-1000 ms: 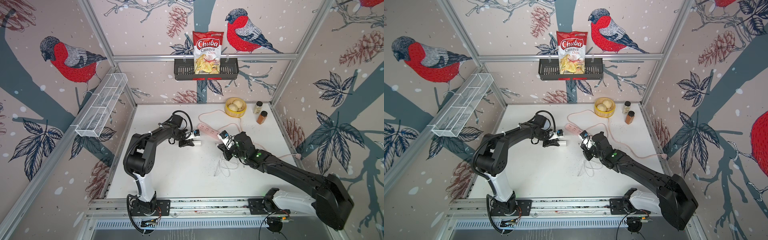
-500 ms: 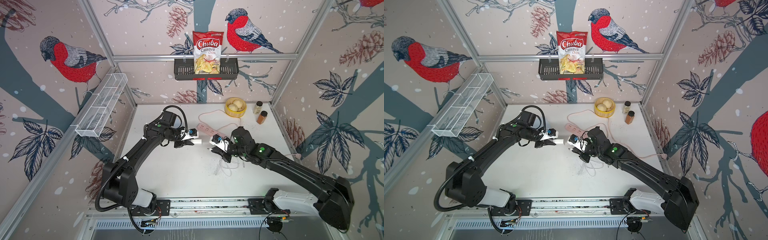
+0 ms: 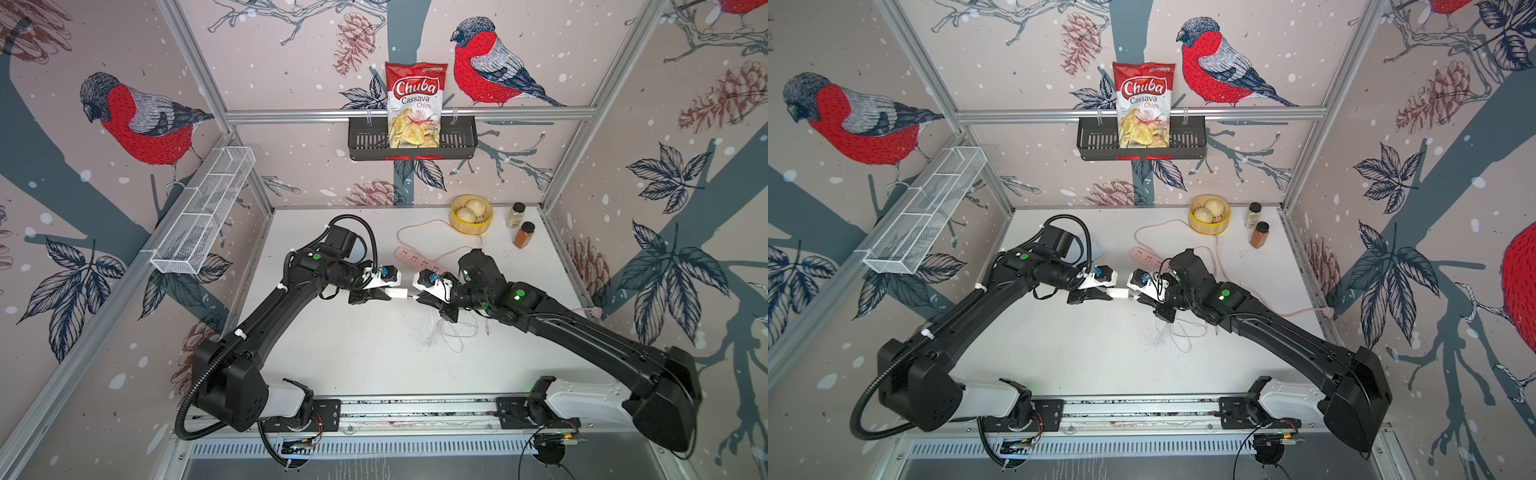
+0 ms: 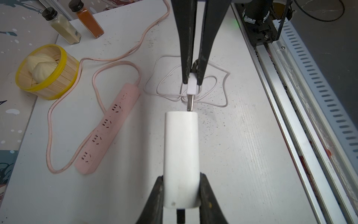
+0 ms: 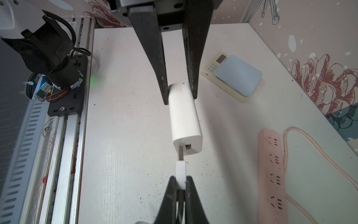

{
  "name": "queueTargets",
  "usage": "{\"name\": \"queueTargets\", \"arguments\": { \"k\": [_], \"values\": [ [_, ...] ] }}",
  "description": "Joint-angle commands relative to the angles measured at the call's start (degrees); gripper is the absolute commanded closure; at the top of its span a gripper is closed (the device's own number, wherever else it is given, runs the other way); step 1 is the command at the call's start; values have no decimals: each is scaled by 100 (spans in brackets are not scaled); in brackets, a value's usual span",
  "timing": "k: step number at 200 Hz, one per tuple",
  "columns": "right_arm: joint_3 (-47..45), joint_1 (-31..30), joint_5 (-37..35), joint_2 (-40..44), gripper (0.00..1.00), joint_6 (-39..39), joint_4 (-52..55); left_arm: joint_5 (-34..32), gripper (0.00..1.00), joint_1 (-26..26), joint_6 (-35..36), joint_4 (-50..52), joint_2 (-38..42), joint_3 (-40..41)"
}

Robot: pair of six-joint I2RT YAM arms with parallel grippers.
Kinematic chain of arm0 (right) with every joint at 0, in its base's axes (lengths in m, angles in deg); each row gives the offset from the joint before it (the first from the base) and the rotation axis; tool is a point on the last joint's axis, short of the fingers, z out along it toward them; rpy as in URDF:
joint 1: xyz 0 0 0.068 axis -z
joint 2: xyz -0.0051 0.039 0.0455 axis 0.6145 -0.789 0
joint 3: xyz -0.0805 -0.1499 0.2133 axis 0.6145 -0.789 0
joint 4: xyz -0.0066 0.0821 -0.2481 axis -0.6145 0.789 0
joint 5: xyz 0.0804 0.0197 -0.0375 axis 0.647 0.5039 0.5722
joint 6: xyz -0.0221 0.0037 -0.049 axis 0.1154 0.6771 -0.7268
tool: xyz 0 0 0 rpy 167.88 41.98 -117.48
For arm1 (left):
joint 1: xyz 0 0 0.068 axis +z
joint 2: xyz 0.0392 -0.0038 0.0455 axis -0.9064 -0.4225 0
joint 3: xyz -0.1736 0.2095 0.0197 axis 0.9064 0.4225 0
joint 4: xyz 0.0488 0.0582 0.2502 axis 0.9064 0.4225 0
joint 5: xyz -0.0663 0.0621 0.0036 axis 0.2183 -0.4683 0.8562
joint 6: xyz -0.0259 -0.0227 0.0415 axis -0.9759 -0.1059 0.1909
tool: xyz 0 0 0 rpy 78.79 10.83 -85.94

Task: Charge the electronic scale
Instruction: Insert the charging cable into the plug.

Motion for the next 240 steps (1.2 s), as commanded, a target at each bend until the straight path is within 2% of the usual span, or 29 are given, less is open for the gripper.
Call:
{"name": "queueTargets", "arguments": {
  "k": [1, 76, 123, 191, 240],
  "values": [
    [37, -13, 76, -54, 100, -96, -172, 345, 100, -2, -4, 179, 28, -2],
    [50, -20, -84, -160, 100, -180, -258, 663, 100, -3, 113, 312, -25, -7],
    [3, -75, 313, -138, 100, -134, -464, 997, 100, 6, 125, 242, -33, 25],
    [-393, -83, 891, 203, 100, 264, -1305, 1702, 100, 111, 177, 268, -226, -36],
    [-319, -80, 975, -104, 100, 296, -1398, 1804, 100, 36, -425, -153, -142, -129]
  ]
}}
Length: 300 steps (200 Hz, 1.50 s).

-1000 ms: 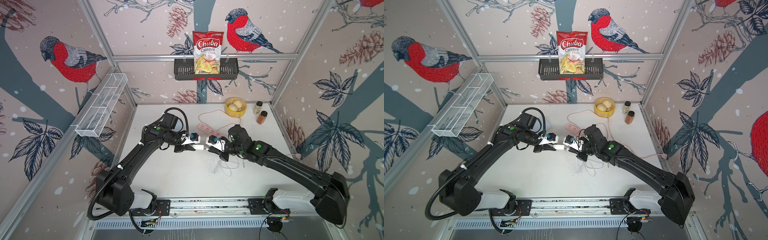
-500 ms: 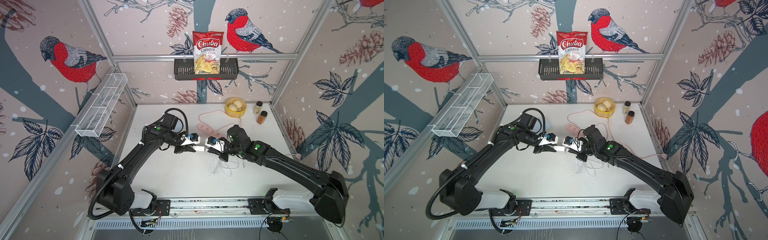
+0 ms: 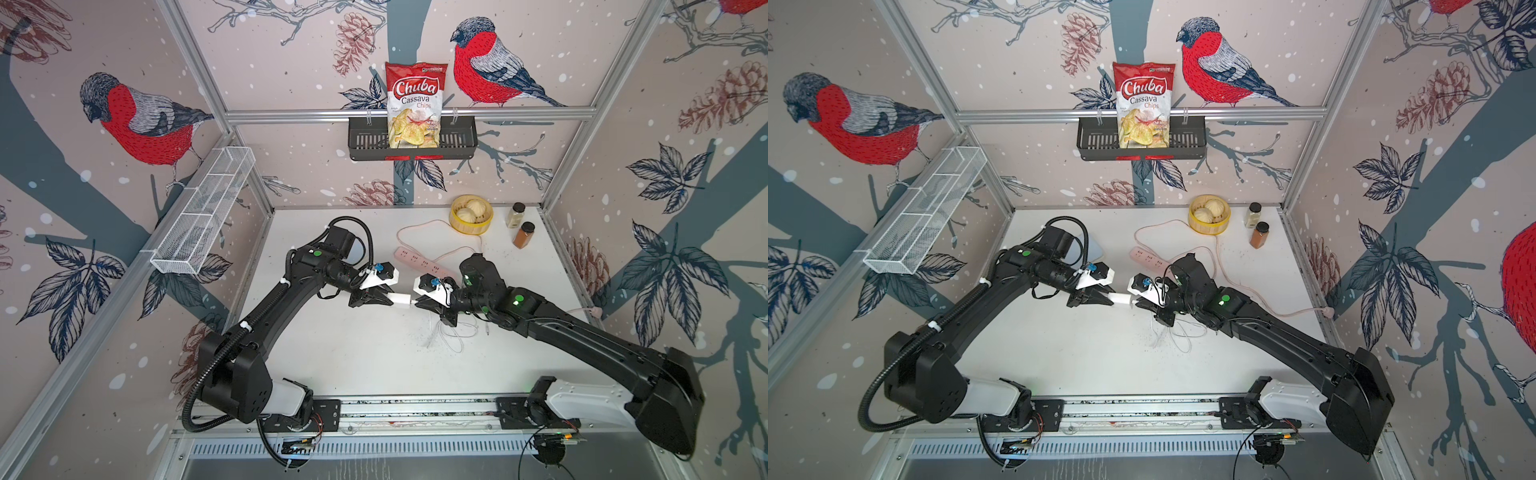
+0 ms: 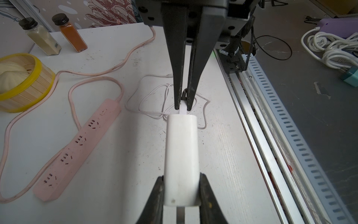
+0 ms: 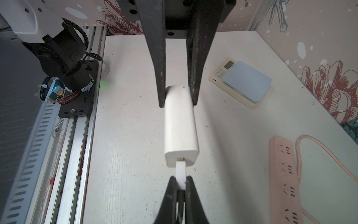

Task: Charge the electronic scale
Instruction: Insert the charging cable into the plug.

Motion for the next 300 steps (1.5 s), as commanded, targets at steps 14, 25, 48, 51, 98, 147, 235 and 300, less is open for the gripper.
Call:
{"name": "queueTargets", "arguments": {
  "k": [14, 25, 48, 51, 98, 147, 235, 300],
  "values": [
    [110, -42, 731, -230, 100, 146, -948, 940, 100, -103, -511, -653, 113, -69],
    [77, -40, 796, -242, 100, 200, -1123, 1075, 100, -103, -641, -743, 106, -48],
    [-93, -25, 836, -177, 100, 441, -1671, 1094, 100, -122, -959, -991, 57, 51],
    [-115, -17, 834, -170, 100, 471, -1726, 1078, 100, -116, -974, -1013, 53, 71],
    [-575, 182, 717, 245, 100, 938, -2521, 913, 100, -68, -1075, -1044, -128, 187],
    [-812, 256, 294, 708, 100, 1078, -2740, 1040, 100, 47, -1254, -1255, -246, 246],
    [-774, 314, 196, 993, 100, 1034, -2397, 1148, 85, 152, -1414, -1409, -158, 371],
    [-692, 333, 249, 959, 100, 1147, -2372, 1280, 72, 199, -1518, -1518, -148, 391]
  ]
}}
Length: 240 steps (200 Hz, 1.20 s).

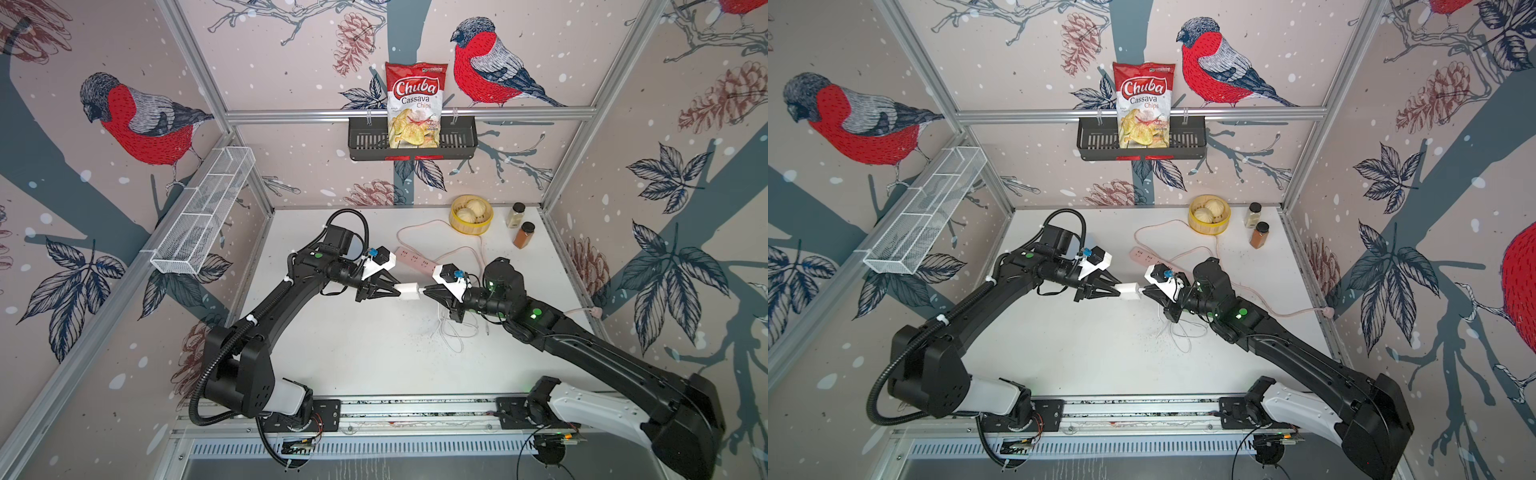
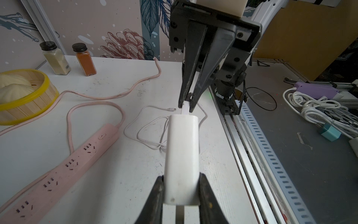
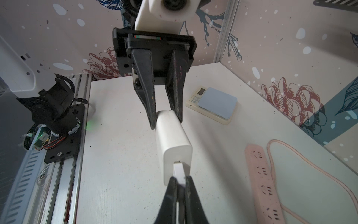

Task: Charge the electronic scale
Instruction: Insert the charging cable into the plug.

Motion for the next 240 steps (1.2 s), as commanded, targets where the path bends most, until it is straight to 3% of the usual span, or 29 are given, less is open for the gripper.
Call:
{"name": "queueTargets", "arguments": {
  "k": [1, 68, 95, 106, 131, 139, 152, 240],
  "values": [
    [99, -2, 353, -3, 100, 127, -923, 2, 72, 5, -109, -182, 2, 25],
    [31, -27, 300, 38, 100, 140, -1073, 198, 62, 4, -176, -302, -95, 90],
    [62, -40, 300, -12, 100, 95, -977, 279, 80, 29, -101, -216, -121, 56],
    [70, -36, 300, -31, 100, 66, -918, 345, 81, 48, -42, -146, -130, 18],
    [82, -8, 371, -97, 100, 44, -792, 329, 65, 67, -1, -195, -2, 73],
    [101, 10, 446, -139, 100, 49, -727, 309, 54, 74, -44, -279, 68, 125],
    [86, 21, 557, -164, 100, 69, -692, 273, 50, 90, -85, -386, 162, 190],
    [17, 213, 1060, -49, 100, 335, -853, 607, 53, 153, -44, -442, 187, 255]
  ]
}}
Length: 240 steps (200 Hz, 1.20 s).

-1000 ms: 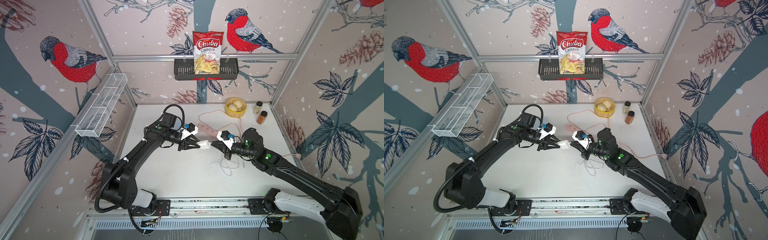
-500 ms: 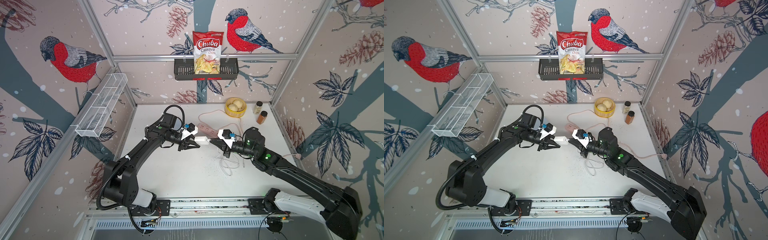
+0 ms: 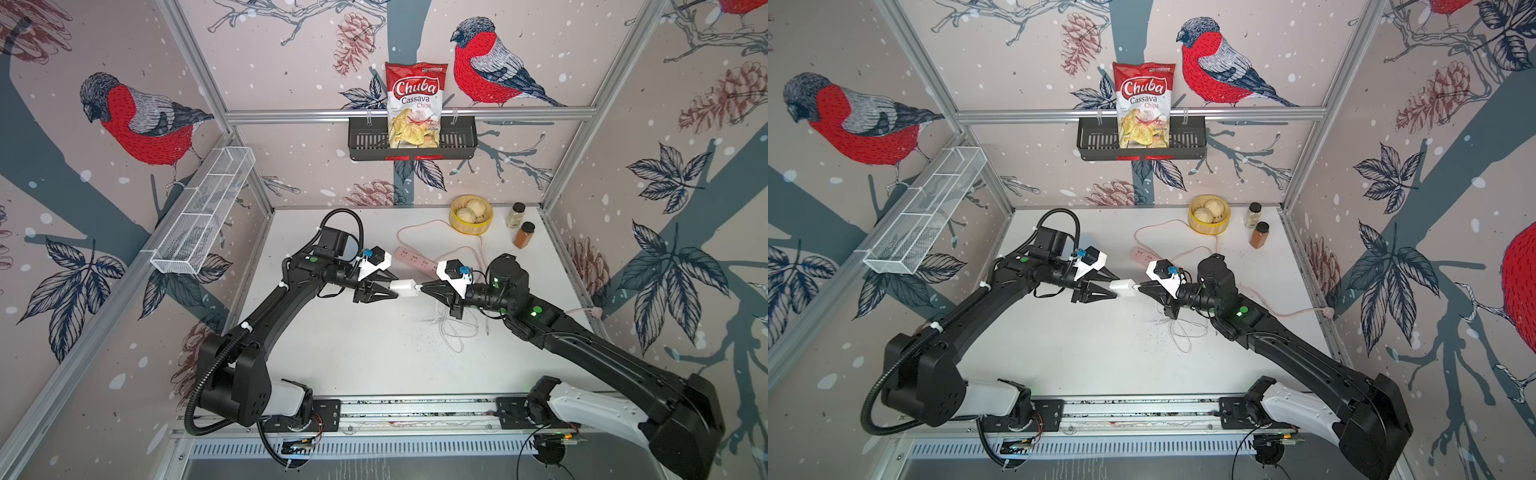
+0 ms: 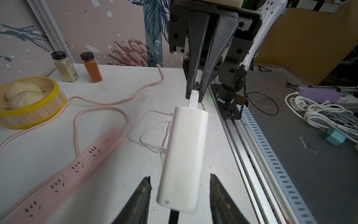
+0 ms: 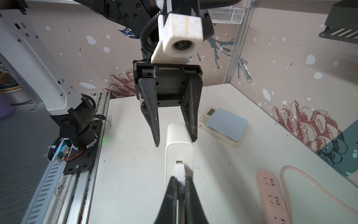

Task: Charge the electronic scale
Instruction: Insert the charging cable into the plug.

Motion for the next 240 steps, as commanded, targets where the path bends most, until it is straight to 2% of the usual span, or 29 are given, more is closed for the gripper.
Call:
{"name": "queueTargets", "arguments": {
  "k": [1, 26, 89, 116, 140, 165, 184, 212, 226, 231, 240],
  "values": [
    [20, 17, 245, 1, 100, 162, -318, 343, 54, 2, 98, -121, -43, 8],
    [51, 9, 308, -74, 100, 174, -315, 427, 60, -13, 107, -112, -43, -18],
    [51, 0, 324, -233, 100, 258, -561, 713, 100, -18, 539, 406, -232, -236],
    [347, -97, 298, -546, 100, 1, -63, 596, 100, -87, 518, 502, -215, -372],
    [514, -240, 260, -742, 100, -155, 145, 542, 100, -144, 43, 85, -87, -352],
    [367, -272, 248, -752, 100, -1, -263, 658, 100, -159, -1239, -1233, 115, -56],
    [212, -273, 286, -772, 100, 185, -651, 577, 100, -174, -1762, -1858, 233, 97],
    [66, -286, 390, -901, 100, 441, -1088, 592, 100, -208, -1844, -1903, 211, 18],
    [89, -246, 227, -917, 100, 681, -1186, 472, 100, -204, -1652, -1689, 204, -43],
    [104, -165, 227, -887, 92, 803, -1220, 404, 100, -200, -1506, -1499, 188, -86],
    [114, 32, 284, -786, 60, 1044, -1267, 350, 100, -154, -1285, -1208, 136, -156]
  ]
}}
